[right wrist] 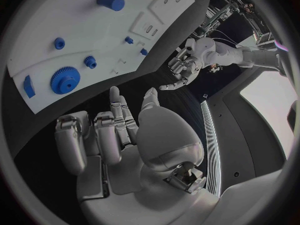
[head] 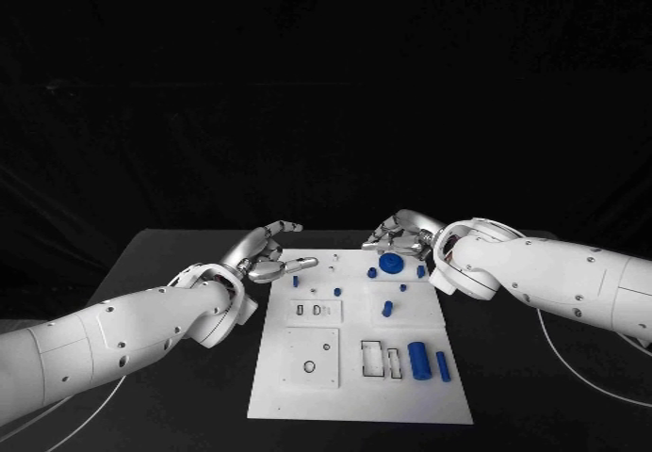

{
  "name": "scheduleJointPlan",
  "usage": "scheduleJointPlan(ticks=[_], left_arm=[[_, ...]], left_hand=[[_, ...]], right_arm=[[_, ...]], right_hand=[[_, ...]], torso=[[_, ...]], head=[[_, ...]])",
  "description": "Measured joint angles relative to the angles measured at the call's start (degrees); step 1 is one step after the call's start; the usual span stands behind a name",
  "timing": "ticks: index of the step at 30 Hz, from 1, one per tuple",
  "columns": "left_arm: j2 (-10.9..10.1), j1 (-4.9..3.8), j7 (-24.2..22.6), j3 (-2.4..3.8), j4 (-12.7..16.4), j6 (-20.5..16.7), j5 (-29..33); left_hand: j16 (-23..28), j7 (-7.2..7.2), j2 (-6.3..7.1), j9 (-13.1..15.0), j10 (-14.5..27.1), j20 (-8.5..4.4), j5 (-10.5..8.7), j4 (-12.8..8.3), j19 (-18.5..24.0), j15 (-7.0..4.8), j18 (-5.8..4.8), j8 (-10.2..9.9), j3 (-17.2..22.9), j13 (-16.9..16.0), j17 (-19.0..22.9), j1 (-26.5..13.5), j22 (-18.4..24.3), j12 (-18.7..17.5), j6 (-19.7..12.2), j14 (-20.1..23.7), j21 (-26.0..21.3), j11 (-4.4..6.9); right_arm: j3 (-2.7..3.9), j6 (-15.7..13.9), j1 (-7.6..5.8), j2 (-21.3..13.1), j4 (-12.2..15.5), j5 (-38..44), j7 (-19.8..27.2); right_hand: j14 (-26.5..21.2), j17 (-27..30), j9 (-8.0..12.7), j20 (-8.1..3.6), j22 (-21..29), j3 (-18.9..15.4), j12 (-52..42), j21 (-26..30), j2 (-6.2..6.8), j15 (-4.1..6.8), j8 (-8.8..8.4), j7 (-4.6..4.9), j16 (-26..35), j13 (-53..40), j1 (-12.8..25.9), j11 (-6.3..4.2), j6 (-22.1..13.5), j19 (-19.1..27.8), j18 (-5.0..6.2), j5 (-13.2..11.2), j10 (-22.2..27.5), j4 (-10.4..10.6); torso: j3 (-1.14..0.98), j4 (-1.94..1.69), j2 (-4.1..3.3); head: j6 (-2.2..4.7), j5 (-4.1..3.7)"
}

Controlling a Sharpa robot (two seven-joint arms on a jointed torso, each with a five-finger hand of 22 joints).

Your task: Assemble the parts on the task board

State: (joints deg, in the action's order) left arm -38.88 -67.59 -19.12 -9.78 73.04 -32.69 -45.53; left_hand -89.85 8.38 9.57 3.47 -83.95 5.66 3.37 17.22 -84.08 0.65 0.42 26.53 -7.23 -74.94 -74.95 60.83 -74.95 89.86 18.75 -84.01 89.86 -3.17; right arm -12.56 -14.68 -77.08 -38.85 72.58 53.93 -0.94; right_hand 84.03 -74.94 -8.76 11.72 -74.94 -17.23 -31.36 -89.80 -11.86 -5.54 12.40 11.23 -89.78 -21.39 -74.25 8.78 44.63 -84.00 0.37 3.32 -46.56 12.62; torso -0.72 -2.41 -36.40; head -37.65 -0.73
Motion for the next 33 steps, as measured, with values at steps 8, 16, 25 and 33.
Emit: scheduleJointPlan(ticks=[8, 16, 25, 33], left_arm=[[0.05, -0.28, 0.60, 0.01, -0.04, 0.61, -1.46], [0.09, -0.37, 0.65, 0.02, -0.05, 0.95, -2.06], [0.17, -0.38, 0.53, 0.03, -0.19, 1.37, -2.31], [0.03, -0.40, 0.50, 0.04, -0.24, 1.84, -2.37]], left_hand=[[0.00, 0.20, -1.46, 0.02, 0.00, 0.42, -0.01, -0.19, 0.01, 0.18, -0.01, 0.00, 0.98, 0.01, 0.01, 0.40, 0.01, -2.73, 2.93, 0.18, 0.00, 0.00], [0.00, 0.11, -3.41, 0.25, 1.00, 1.51, -0.21, -0.30, 0.31, 0.39, 0.00, -0.85, 1.87, 0.08, 0.01, 0.69, 0.01, -7.52, 10.42, -0.03, -2.19, -0.60], [0.00, -0.22, -6.94, 1.68, 8.85, 2.67, -0.21, -0.48, 9.66, 0.79, 1.83, -0.28, 1.69, 11.48, 0.02, 1.51, 0.02, -17.60, 23.15, -0.02, -7.69, -1.01], [0.00, -0.42, -8.24, 1.39, 12.13, 2.73, -0.21, -0.47, 13.30, 0.79, 2.72, -2.85, 0.40, 18.17, 0.02, 2.35, 0.02, -23.42, 24.77, -0.02, -10.66, -0.81]], right_arm=[[0.00, 0.04, 1.28, 2.33, -3.11, 6.60, -1.05], [0.01, 0.10, 2.23, 4.06, -4.61, 16.39, -2.50], [0.18, 1.03, 2.96, 5.05, -5.19, 26.37, -4.47], [0.37, 2.11, 3.20, 5.30, -5.26, 31.25, -5.69]], right_hand=[[0.00, 0.01, -0.31, 0.18, 0.01, 2.97, 7.65, 0.00, 2.02, 0.00, -0.35, 0.53, 0.00, 6.81, -2.54, 0.19, 4.07, -0.01, 0.00, 0.00, -2.04, -2.98], [0.00, 0.01, -0.31, 0.18, 0.01, 5.18, 11.78, 0.01, 3.01, 0.00, -1.62, -0.16, 0.01, 10.73, -4.67, -0.23, 4.92, 0.00, 0.00, 0.00, -3.06, -5.18], [-0.19, 0.02, 0.27, -1.49, 0.02, 7.80, 15.74, 0.04, 3.59, 2.09, -3.23, -2.20, 0.01, 14.52, -7.81, -1.68, 5.91, -0.01, 0.01, 0.00, -3.26, -7.81], [0.08, 0.02, 1.05, -2.52, 0.02, 9.16, 17.45, 0.04, 3.69, 2.83, -4.67, -2.72, 0.01, 16.47, -9.27, -2.39, 6.44, -0.01, 0.02, 0.00, -3.56, -8.99]], torso=[[-0.16, -0.15, -0.59], [-0.21, -0.24, -0.97], [-0.19, -0.21, -1.04], [-0.12, -0.14, -1.03]], head=[[-0.20, 0.14], [-0.44, 0.01], [-0.62, 0.00], [-0.42, -0.29]])
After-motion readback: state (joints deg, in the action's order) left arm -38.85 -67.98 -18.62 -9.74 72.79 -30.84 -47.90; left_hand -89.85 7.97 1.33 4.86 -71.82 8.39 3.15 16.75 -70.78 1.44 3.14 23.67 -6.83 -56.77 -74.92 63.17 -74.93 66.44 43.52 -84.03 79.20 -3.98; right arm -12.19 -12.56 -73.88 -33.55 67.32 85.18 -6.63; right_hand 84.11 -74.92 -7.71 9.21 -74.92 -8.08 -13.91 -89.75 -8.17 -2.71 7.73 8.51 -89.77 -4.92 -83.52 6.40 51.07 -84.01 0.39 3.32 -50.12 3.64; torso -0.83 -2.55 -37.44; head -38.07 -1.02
